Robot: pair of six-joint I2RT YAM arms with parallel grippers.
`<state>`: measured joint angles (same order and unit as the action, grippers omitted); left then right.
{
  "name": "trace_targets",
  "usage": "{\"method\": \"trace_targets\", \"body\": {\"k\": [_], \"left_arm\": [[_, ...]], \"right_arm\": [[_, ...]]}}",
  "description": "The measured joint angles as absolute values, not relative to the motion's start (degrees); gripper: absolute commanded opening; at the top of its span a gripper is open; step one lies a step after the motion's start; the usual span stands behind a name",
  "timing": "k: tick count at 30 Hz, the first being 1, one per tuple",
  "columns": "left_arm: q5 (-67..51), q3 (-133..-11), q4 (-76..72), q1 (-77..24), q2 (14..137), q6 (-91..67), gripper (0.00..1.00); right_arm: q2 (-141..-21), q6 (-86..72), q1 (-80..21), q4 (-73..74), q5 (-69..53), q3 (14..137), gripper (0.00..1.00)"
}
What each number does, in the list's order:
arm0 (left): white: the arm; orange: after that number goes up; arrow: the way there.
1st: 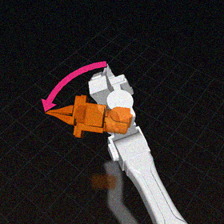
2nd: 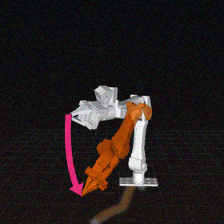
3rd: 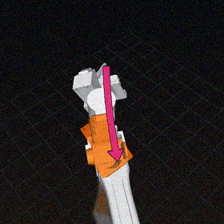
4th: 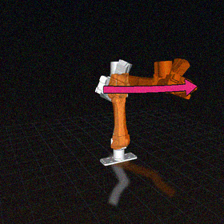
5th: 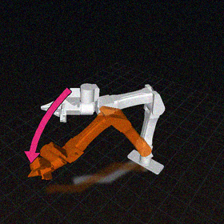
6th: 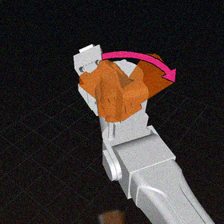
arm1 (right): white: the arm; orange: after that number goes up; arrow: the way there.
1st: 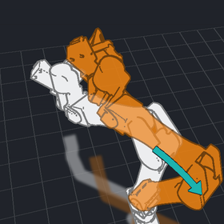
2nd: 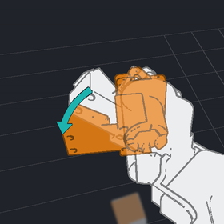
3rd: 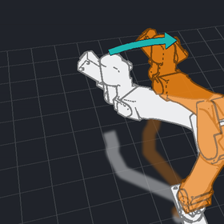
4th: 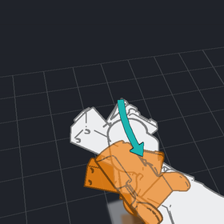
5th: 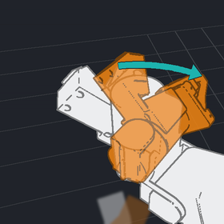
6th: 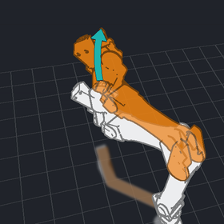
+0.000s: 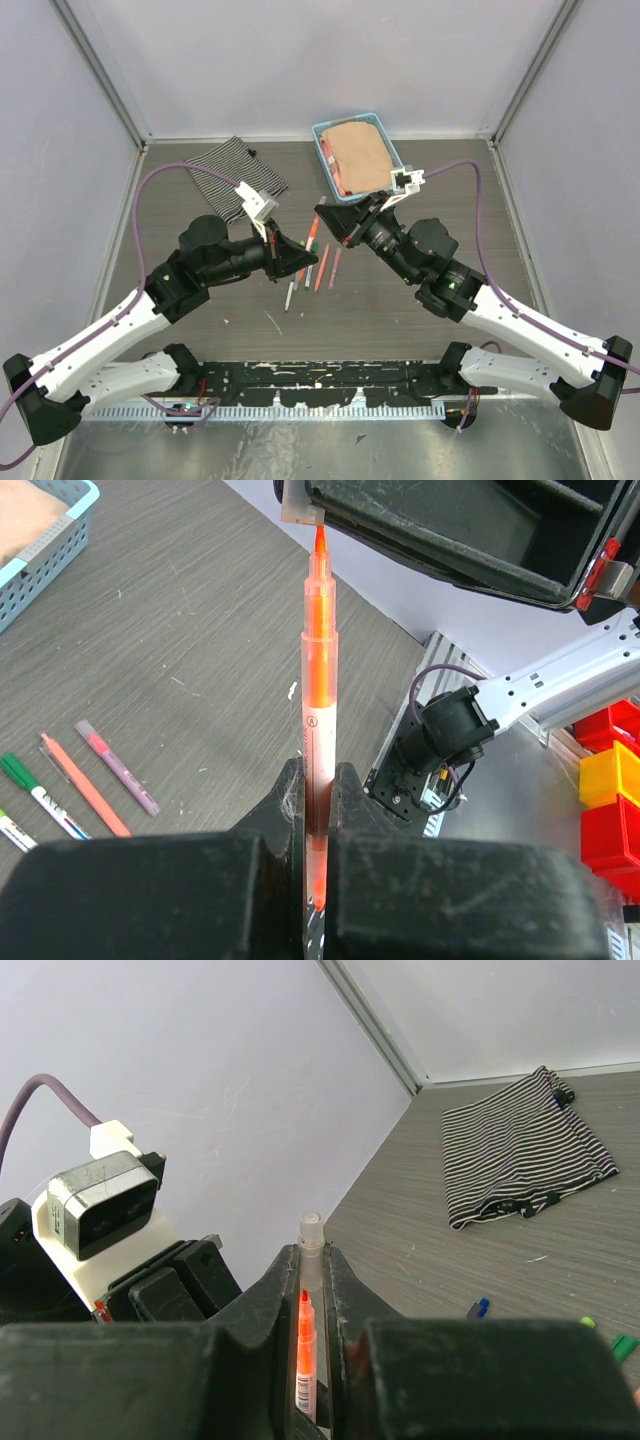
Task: Insert the pens into the pen caps
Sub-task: Insert the pen cap onto the pen.
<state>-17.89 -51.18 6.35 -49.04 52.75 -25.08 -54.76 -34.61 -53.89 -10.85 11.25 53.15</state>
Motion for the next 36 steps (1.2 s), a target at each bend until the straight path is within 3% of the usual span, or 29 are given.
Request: {"method": "trace_targets", "body": {"k": [36], "left_arm": [[-16.93, -51.18, 6.72, -49.08, 53.1, -24.49, 0.0]], "right_arm": [[-54.37, -34.74, -53.89, -7.11, 8.4, 53.01, 0.16]]}}
